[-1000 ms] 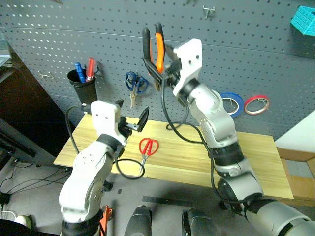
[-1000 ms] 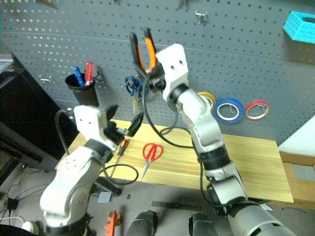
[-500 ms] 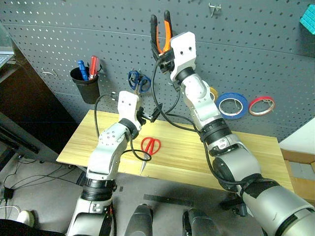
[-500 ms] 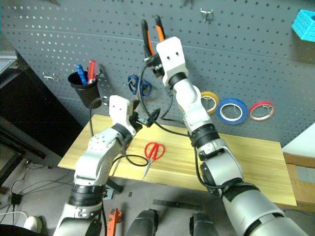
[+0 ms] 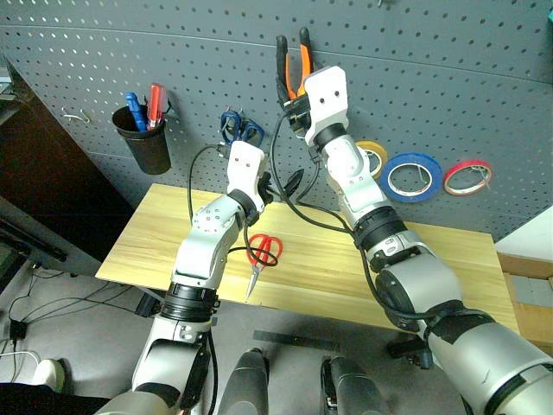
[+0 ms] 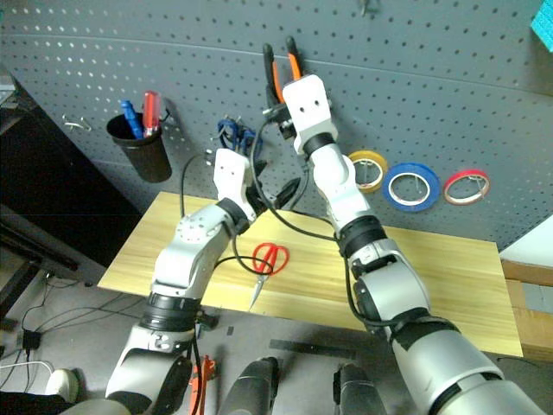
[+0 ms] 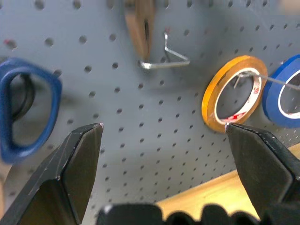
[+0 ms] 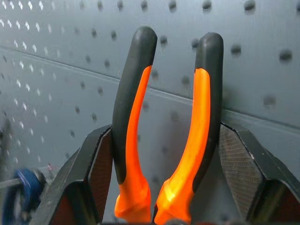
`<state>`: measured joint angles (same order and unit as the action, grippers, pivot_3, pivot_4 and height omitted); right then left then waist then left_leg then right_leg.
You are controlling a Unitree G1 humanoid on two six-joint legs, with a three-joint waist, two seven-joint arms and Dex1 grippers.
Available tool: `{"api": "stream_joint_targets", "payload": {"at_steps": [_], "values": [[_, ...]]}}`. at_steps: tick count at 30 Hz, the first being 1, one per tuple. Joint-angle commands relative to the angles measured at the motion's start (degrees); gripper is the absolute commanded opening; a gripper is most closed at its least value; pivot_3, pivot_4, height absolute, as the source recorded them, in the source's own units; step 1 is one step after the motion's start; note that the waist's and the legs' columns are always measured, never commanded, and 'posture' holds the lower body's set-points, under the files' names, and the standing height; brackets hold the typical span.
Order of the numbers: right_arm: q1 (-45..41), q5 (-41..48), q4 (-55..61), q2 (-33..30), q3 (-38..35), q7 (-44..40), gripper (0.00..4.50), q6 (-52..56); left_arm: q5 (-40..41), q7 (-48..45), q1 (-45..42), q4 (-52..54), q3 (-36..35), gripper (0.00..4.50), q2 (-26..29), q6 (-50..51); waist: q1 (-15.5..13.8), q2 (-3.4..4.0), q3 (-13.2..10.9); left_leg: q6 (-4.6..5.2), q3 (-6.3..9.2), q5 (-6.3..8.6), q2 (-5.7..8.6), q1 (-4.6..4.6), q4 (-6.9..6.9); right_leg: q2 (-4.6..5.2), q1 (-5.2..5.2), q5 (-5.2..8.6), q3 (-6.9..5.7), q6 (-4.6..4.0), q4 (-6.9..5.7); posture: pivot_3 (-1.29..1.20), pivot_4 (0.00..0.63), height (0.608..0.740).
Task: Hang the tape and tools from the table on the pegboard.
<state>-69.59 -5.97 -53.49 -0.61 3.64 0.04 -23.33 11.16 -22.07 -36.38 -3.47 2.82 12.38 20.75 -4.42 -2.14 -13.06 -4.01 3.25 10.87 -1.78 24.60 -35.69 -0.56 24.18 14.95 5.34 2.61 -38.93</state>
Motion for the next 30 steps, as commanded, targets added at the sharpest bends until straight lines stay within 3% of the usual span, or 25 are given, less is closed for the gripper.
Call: {"api": "stream_joint_targets", "payload": {"at_steps": [1, 11, 16, 22, 25, 30], "values": [[-0.26, -2.36, -0.5, -1.45, 0.19, 3.2, 2.81, -0.34, -0.23, -1.04, -1.08, 1.09, 0.15, 4.5, -0.03, -1.6, 0.0, 0.01, -0.07, 0.0, 0.01, 0.0, 0.0, 0.0, 0.01, 0.0, 0.0, 0.0, -0.02, 0.0, 0.0, 0.28, 0.234, 0.74], [0.95, -1.47, 0.57, -0.65, -0.39, 2.75, 2.81, 1.39, -0.19, -1.66, -0.2, 2.07, 0.08, 4.5, 0.34, -1.05, 0.2, 0.1, -0.33, 0.01, 0.03, -0.02, 0.0, 0.0, -0.06, -0.01, -0.01, 0.0, -0.01, 0.0, -0.04, 0.27, 0.23, 0.74], [1.43, -0.91, 1.15, -0.65, -0.73, 2.01, 4.4, 1.91, -0.23, -1.8, -0.54, 1.35, -0.07, 4.5, 0.4, -1.46, 0.16, 0.1, -0.33, 0.02, 0.05, -0.03, 0.0, 0.0, -0.08, -0.01, -0.02, 0.0, -0.03, 0.0, -0.04, 0.26, 0.23, 0.74], [3.13, -0.72, 4.12, -0.99, -0.91, 1.41, 4.46, 3.27, -0.28, -2.44, -0.68, 0.71, -0.35, 4.5, 0.99, -1.87, 0.14, 0.1, -0.33, 0.03, 0.05, -0.04, 0.0, 0.0, -0.12, -0.01, -0.04, 0.0, -0.03, 0.01, -0.04, 0.25, 0.227, 0.74], [8.74, 1.06, 14.28, -2.04, -0.37, -3.83, 4.46, 7.43, -0.36, -1.77, 1.69, 3.78, -0.49, 4.5, 1.47, -0.12, 0.11, 0.1, -0.33, 0.03, 0.06, -0.03, 0.0, 0.02, -0.1, -0.01, -0.04, 0.0, -0.04, 0.01, 0.0, 0.24, 0.226, 0.74], [21.65, 5.14, 40.73, -6.23, 1.17, -14.04, 4.46, 21.63, -1.59, 2.25, 10.12, 14.33, -0.85, 4.5, 2.45, 4.84, 0.57, 0.19, -0.4, 0.04, 0.07, -0.02, 0.02, 0.16, -0.03, 0.08, 0.06, 0.0, -0.05, 0.01, 0.06, 0.2, 0.235, 0.74]]}}
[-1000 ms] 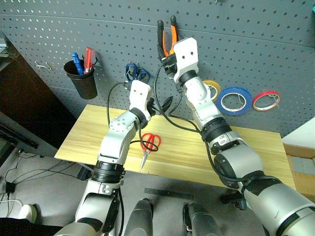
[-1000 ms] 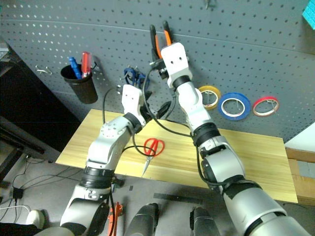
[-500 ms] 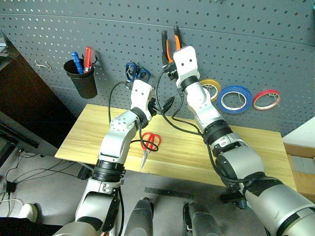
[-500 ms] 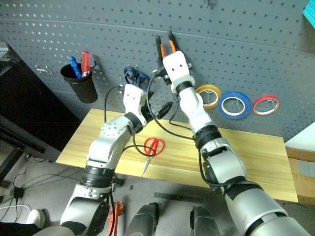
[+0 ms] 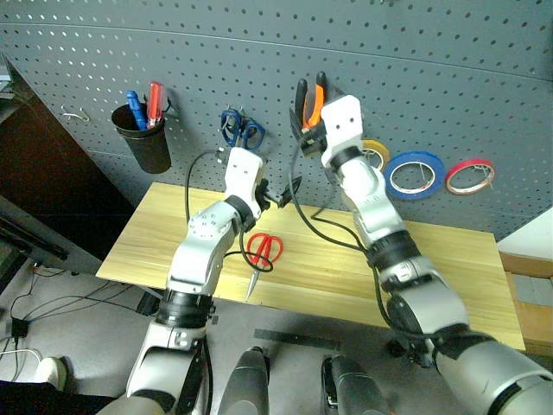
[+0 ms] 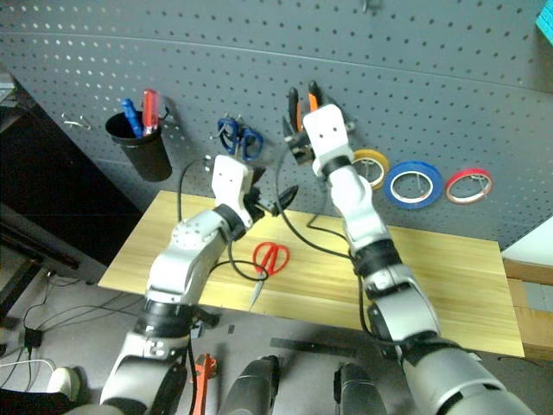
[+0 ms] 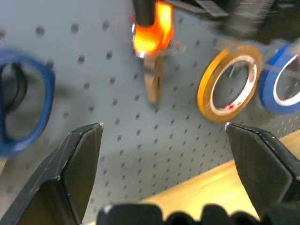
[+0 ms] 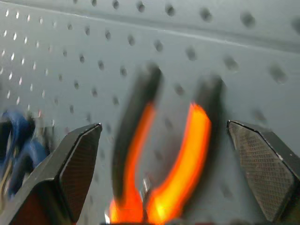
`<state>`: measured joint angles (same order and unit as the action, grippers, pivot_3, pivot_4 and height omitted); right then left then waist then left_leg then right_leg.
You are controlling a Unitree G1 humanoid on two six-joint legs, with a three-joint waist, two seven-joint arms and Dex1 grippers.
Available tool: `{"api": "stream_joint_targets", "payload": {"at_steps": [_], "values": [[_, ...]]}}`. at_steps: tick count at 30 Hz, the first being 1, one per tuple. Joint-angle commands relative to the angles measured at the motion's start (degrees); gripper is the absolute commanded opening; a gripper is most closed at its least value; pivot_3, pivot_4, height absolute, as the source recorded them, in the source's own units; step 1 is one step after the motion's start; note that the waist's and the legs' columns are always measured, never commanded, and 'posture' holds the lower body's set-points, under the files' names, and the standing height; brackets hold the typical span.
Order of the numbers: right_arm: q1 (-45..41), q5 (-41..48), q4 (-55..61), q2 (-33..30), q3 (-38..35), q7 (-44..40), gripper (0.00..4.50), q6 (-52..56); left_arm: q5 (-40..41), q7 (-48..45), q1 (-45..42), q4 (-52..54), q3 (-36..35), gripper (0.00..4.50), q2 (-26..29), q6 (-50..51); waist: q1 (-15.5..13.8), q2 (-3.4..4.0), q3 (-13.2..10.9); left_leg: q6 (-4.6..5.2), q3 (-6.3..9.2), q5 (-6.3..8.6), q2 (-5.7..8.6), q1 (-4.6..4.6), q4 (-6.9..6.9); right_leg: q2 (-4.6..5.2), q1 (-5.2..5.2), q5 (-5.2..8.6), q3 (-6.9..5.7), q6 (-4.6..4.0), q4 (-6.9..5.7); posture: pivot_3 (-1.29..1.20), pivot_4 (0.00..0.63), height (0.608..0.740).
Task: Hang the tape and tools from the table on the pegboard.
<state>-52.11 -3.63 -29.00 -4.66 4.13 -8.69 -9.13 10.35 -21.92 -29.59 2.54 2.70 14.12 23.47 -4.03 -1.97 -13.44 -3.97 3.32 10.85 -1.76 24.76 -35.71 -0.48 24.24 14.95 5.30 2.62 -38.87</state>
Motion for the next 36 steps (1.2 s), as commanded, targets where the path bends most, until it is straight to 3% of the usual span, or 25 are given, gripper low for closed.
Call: {"api": "stream_joint_targets", "payload": {"at_steps": [1, 6, 12, 20, 26, 36], "values": [[7.02, 4.14, 21.93, -3.48, 0.86, -7.54, 4.46, 10.95, -0.88, 3.53, 5.29, 10.71, -1.15, 4.5, 0.37, 3.56, 0.39, 0.09, -0.06, 0.0, 0.03, 0.0, -0.01, 0.03, 0.01, 0.0, 0.03, 0.0, -0.02, 0.0, 0.01, 0.19, 0.236, 0.74], [19.19, 12.29, 41.94, -9.11, 2.79, -17.85, 4.46, 24.57, -3.2, 9.45, 12.22, 16.88, -1.57, 4.5, -0.25, 8.19, 1.42, 0.26, -0.29, 0.01, 0.11, 0.01, -0.01, 0.02, -0.02, 0.02, -0.03, 0.02, -0.09, 0.0, -0.01, 0.15, 0.253, 0.74], [34.11, 20.92, 53.77, -16.81, 7.41, -32.04, 4.46, 27.37, -8.94, 18.4, 17.56, 12.74, -0.36, 4.5, -3.96, 14.14, 2.75, 0.31, -0.91, 0.02, 0.08, 0.0, 0.02, -0.1, -0.16, 0.02, -0.19, 0.28, 0.03, 0.39, 0.01, 0.11, 0.279, 0.74], [42.97, 20.52, 51.75, -20.97, 12.03, -42.15, 4.46, 17.21, -11.57, 21.87, 21.82, 5.47, 1.89, 4.5, -8.05, 15.54, 3.56, -0.02, -3.01, 0.01, 0.03, 0.01, 0.02, -0.05, -0.17, 0.0, -0.14, 0.31, 0.08, 0.48, 0.05, 0.1, 0.323, 0.74], [45.58, 19.58, 47.33, -22.25, 14.43, -48.52, 4.46, 10.09, -14.35, 23.18, 25.11, 2.74, 3.28, 4.5, -7.54, 18.39, 4.03, -0.15, -4.33, 0.01, 0.07, 0.01, 0.02, -0.02, -0.17, 0.01, -0.11, 0.31, 0.06, 0.49, 0.05, 0.1, 0.349, 0.74], [42.74, 20.91, 44.68, -18.11, 15.44, -48.3, 4.46, 11.49, -16.56, 22.16, 23.84, 0.42, 6.29, 4.5, -7.04, 21.91, 4.02, 0.16, -5.06, -0.01, 0.03, 0.01, 0.06, -0.08, -0.18, 0.04, -0.15, 0.33, 0.15, 0.49, 0.07, 0.11, 0.384, 0.74]]}}
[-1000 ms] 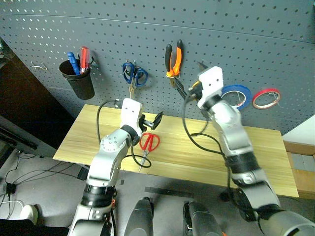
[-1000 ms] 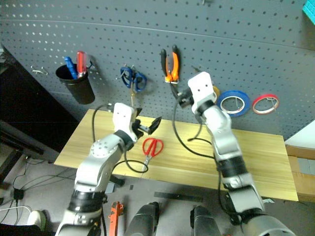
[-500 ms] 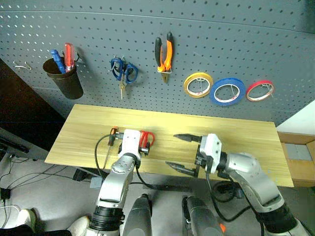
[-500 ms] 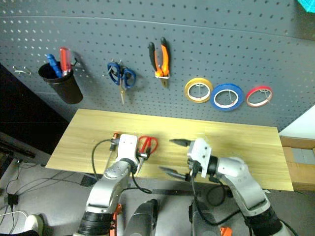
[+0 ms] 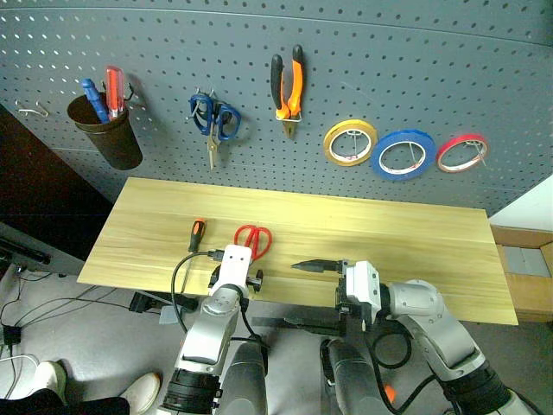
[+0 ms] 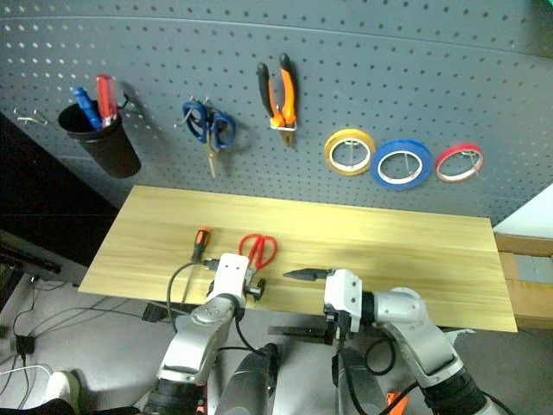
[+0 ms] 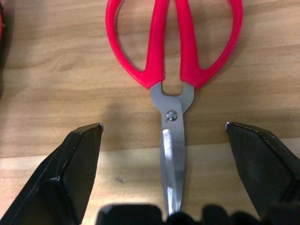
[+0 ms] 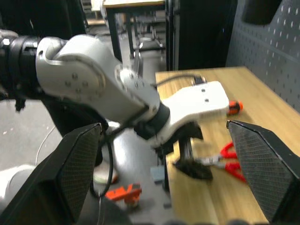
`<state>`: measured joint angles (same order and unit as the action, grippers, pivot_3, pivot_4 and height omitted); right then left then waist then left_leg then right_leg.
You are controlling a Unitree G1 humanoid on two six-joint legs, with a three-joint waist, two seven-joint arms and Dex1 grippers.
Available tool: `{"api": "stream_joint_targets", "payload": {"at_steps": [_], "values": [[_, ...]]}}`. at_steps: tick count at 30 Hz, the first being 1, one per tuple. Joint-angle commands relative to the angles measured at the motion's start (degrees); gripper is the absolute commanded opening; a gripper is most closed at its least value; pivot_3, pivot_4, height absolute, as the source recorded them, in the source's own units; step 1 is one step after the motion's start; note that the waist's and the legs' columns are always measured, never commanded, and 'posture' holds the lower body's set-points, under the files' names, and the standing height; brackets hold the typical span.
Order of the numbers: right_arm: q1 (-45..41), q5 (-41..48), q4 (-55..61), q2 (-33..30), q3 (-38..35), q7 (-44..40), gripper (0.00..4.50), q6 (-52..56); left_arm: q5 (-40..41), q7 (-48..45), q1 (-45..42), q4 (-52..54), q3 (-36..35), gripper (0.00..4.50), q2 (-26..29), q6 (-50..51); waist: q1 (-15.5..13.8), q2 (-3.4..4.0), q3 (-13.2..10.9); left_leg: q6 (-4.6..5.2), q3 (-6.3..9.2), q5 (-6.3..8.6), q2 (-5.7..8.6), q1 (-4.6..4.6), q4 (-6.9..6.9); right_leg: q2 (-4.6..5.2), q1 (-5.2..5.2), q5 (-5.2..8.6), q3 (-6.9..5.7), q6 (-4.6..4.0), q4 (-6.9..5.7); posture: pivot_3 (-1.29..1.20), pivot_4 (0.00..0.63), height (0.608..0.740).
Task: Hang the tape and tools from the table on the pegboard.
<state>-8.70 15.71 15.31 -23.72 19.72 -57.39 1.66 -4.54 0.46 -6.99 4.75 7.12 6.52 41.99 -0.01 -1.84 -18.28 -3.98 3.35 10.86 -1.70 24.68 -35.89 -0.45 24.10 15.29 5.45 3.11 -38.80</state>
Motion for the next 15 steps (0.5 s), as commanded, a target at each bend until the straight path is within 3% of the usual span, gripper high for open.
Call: {"api": "stream_joint_targets", "payload": {"at_steps": [1, 7, 10, 15], "values": [[-0.87, 1.7, 0.2, 1.28, -0.28, 0.64, 4.46, 1.16, -2.07, -0.3, 1.16, -1.42, 2.15, 4.5, 0.84, 3.86, 0.0, 0.04, -0.4, 0.0, -0.01, 0.0, 0.0, 0.0, 0.0, 0.0, 0.0, 0.01, 0.02, -0.01, 0.01, 0.11, 0.386, 0.74], [-2.48, 1.82, -0.99, 3.12, -0.8, 2.5, 4.46, 2.8, -3.82, -0.46, 2.12, 1.16, 3.16, 4.5, 2.43, 6.88, 0.02, 0.05, -0.92, -0.01, -0.02, 0.01, -0.01, 0.01, 0.13, 0.01, 0.03, 0.02, 0.02, 0.03, 0.08, 0.11, 0.396, 0.74], [-3.25, 1.87, -1.34, 3.7, -1.14, 3.29, 4.5, 3.13, -4.04, -0.66, 3.3, 2.81, 3.3, 3.9, 2.93, 7.76, 0.2, 0.12, -1.04, -0.03, -0.04, 0.02, -0.02, 0.01, 0.19, 0.02, 0.05, 0.03, 0.03, 0.05, 0.12, 0.11, 0.397, 0.74], [-3.83, 1.64, -1.91, 4.24, -1.07, 3.84, 4.5, 2.92, -4.14, -0.69, 3.74, 4.37, 2.79, 2.21, 3.08, 8.87, 0.2, 0.15, -1.17, -0.03, -0.05, 0.02, -0.03, 0.01, 0.23, 0.02, 0.08, 0.04, 0.04, 0.04, 0.13, 0.12, 0.392, 0.74]]}}
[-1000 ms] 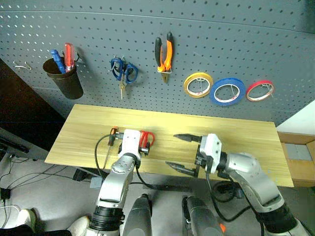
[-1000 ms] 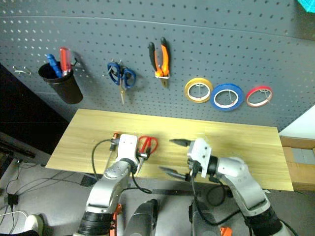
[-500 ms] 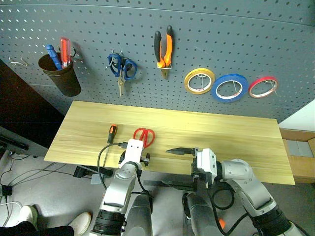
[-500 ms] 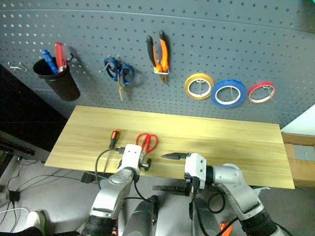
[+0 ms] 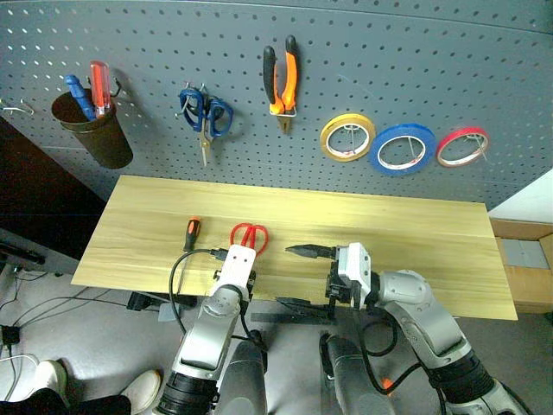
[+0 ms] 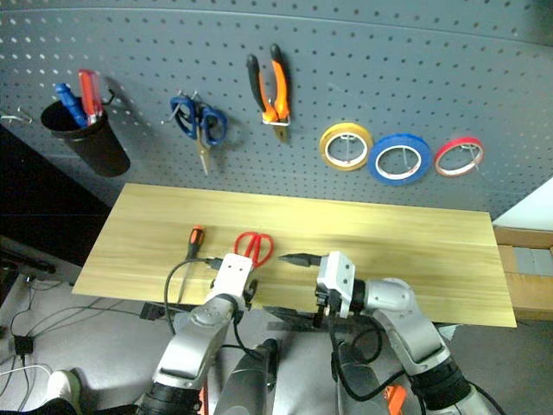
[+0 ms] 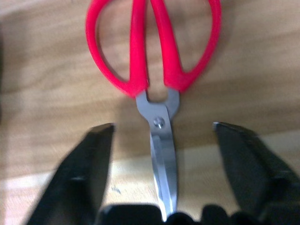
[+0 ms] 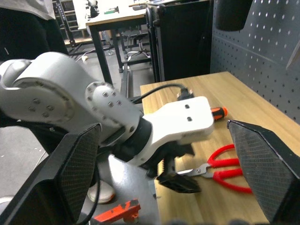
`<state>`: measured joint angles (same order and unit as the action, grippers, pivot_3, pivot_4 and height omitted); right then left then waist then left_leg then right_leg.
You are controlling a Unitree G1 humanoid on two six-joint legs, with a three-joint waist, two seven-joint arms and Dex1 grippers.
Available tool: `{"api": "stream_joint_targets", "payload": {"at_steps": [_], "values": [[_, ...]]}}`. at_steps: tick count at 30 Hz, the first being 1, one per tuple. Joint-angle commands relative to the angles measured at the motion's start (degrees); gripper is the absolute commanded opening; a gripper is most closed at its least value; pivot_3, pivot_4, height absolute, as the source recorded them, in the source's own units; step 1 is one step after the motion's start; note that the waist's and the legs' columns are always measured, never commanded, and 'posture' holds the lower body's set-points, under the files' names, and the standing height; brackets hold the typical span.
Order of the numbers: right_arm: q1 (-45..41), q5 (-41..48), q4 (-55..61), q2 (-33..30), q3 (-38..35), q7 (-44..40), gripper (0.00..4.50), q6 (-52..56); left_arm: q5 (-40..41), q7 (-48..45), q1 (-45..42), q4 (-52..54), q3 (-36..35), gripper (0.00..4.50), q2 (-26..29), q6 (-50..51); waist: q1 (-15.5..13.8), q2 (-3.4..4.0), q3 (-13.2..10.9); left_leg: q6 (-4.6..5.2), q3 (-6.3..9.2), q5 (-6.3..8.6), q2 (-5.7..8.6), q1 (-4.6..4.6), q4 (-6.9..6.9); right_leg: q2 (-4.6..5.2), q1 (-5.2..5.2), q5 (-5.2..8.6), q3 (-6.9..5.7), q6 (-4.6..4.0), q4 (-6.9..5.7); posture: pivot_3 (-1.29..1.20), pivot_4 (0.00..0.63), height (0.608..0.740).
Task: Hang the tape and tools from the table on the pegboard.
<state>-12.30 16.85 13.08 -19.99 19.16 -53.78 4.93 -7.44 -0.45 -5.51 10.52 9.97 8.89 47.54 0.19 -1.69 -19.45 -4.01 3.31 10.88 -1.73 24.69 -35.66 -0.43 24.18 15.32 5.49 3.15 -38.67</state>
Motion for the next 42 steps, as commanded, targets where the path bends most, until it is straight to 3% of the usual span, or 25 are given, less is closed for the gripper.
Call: {"api": "stream_joint_targets", "payload": {"at_steps": [1, 2, 3, 9, 19, 26, 29, 33, 42], "values": [[-0.39, 0.44, 0.14, 0.66, -0.49, 0.26, 4.5, -0.55, -1.27, 0.33, 2.42, -1.03, -0.38, 2.21, 0.72, 3.51, -0.02, -0.03, -0.09, 0.0, 0.0, 0.0, 0.0, 0.0, 0.0, 0.0, 0.0, 0.0, 0.0, 0.0, 0.0, 0.13, 0.39, 0.74], [-0.54, 0.41, -0.03, 0.78, -0.43, 0.29, 4.5, -0.7, -1.28, 0.38, 2.5, -0.82, -0.62, 1.78, 0.75, 3.64, -0.04, -0.02, -0.22, 0.0, -0.01, 0.0, 0.01, 0.0, 0.0, 0.01, 0.0, 0.0, 0.01, 0.0, 0.02, 0.13, 0.388, 0.74], [-0.64, 0.38, -0.15, 0.83, -0.39, 0.28, 4.5, -0.81, -1.28, 0.52, 2.66, -0.53, -0.94, 1.75, 0.72, 3.78, -0.04, -0.03, -0.35, 0.0, -0.01, 0.0, 0.01, 0.0, 0.0, 0.02, 0.0, 0.0, 0.01, 0.0, 0.03, 0.13, 0.388, 0.74], [-1.58, 0.34, -1.64, 1.06, -0.54, -0.26, 4.5, -1.71, -1.06, 0.74, 2.56, -0.79, -2.49, 0.03, 0.83, 3.47, -0.08, -0.03, -0.54, -0.01, -0.02, 0.0, 0.0, 0.01, 0.19, 0.03, 0.04, 0.0, 0.0, 0.0, 0.12, 0.14, 0.374, 0.74], [-3.08, 0.12, -4.3, 0.97, -1.18, -0.89, 4.5, -4.05, -0.38, 0.87, -0.52, -4.6, -4.32, 0.03, -0.01, -0.1, -0.18, -0.04, -0.46, -0.07, 0.0, -0.05, 0.01, -0.02, 0.31, 0.03, 0.05, -0.01, -0.05, 0.01, 0.12, 0.15, 0.304, 0.74], [-3.83, -0.38, -5.11, 0.64, -1.54, -0.63, 4.5, -5.15, 0.25, 0.59, -2.48, -7.97, -5.06, 0.03, -0.6, -2.85, -0.19, -0.03, -0.27, -0.11, 0.0, -0.07, 0.03, -0.02, 0.31, 0.04, 0.05, -0.03, -0.05, 0.04, 0.1, 0.14, 0.303, 0.74], [-3.81, -0.31, -4.9, 0.5, -1.7, -0.7, 4.5, -5.06, 0.5, 0.26, -2.72, -8.16, -5.02, 0.68, -0.89, -3.2, -0.17, -0.04, -0.27, -0.11, 0.0, -0.07, 0.04, -0.01, 0.31, 0.04, 0.05, -0.03, -0.06, 0.04, 0.11, 0.14, 0.309, 0.74], [-3.92, -0.34, -5.11, 0.26, -1.8, -0.84, 4.5, -5.07, 0.05, 0.82, -2.53, -7.93, -5.37, 2.01, -0.99, -3.21, -0.28, -0.03, -0.27, -0.11, -0.01, -0.07, 0.06, 0.0, 0.34, 0.07, 0.05, -0.03, -0.05, 0.04, 0.15, 0.15, 0.317, 0.74], [-4.8, -0.66, -5.86, 0.57, -1.72, -0.54, 4.5, -5.08, 1.85, -1.33, -1.67, -8.24, -7.14, 2.01, -0.5, -4.39, -0.3, -0.03, -0.27, -0.11, -0.01, -0.07, 0.07, 0.0, 0.37, 0.08, 0.04, -0.03, -0.06, 0.05, 0.16, 0.15, 0.332, 0.74]]}}
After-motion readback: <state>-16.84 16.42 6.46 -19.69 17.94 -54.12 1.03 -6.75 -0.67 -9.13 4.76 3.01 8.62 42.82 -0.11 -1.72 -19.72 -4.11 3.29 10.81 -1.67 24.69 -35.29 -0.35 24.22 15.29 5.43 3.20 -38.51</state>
